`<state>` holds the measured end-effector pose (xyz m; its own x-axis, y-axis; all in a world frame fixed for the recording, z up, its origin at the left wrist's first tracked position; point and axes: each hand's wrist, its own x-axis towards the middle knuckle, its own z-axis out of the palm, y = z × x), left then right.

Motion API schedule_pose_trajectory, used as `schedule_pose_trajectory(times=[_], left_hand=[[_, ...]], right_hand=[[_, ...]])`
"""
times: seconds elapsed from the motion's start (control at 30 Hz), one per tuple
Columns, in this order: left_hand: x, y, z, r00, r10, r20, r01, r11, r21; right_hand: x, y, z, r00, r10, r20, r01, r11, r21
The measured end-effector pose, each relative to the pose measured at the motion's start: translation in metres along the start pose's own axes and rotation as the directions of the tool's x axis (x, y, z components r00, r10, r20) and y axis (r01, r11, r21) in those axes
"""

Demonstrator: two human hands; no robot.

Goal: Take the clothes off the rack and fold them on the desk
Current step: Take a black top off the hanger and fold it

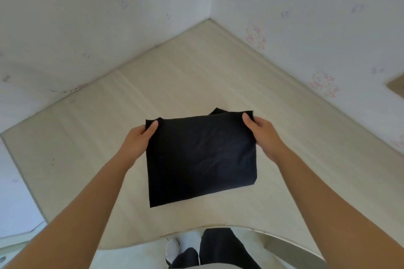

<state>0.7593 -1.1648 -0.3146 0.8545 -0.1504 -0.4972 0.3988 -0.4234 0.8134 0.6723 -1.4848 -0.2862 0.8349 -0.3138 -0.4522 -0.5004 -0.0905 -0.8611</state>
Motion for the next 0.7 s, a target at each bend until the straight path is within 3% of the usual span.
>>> schedule_pose_trajectory(times=[0.1,0.17,0.23,0.4,0.47,0.57,0.7], left_hand=[[0.012,-0.030,0.022,0.972,-0.114,-0.205,0.128,0.990,0.053],[0.008,-0.046,0.037,0.959,-0.135,-0.249,0.165,0.981,0.104],[0.002,-0.047,0.048,0.942,-0.041,-0.333,0.114,0.973,0.202],[0.002,-0.026,0.053,0.830,0.218,-0.513,-0.034,0.938,0.344],[0.013,-0.025,0.051,0.824,0.192,-0.533,-0.010,0.946,0.324],[0.026,-0.038,0.047,0.841,0.030,-0.540,0.123,0.962,0.244],[0.017,-0.046,0.055,0.804,-0.027,-0.593,0.194,0.956,0.218]], right_hand=[[0.024,0.036,0.024,0.989,0.144,0.044,-0.135,0.977,-0.166],[0.030,0.062,0.033,0.993,0.120,-0.009,-0.115,0.926,-0.358],[0.034,0.071,0.039,0.997,0.020,-0.077,-0.052,0.894,-0.444],[0.030,0.052,0.046,0.958,-0.227,-0.175,0.138,0.900,-0.412],[0.040,0.051,0.045,0.954,-0.213,-0.210,0.109,0.902,-0.418],[0.053,0.059,0.045,0.964,-0.126,-0.234,-0.001,0.879,-0.477],[0.056,0.059,0.047,0.941,-0.069,-0.330,-0.089,0.893,-0.442]])
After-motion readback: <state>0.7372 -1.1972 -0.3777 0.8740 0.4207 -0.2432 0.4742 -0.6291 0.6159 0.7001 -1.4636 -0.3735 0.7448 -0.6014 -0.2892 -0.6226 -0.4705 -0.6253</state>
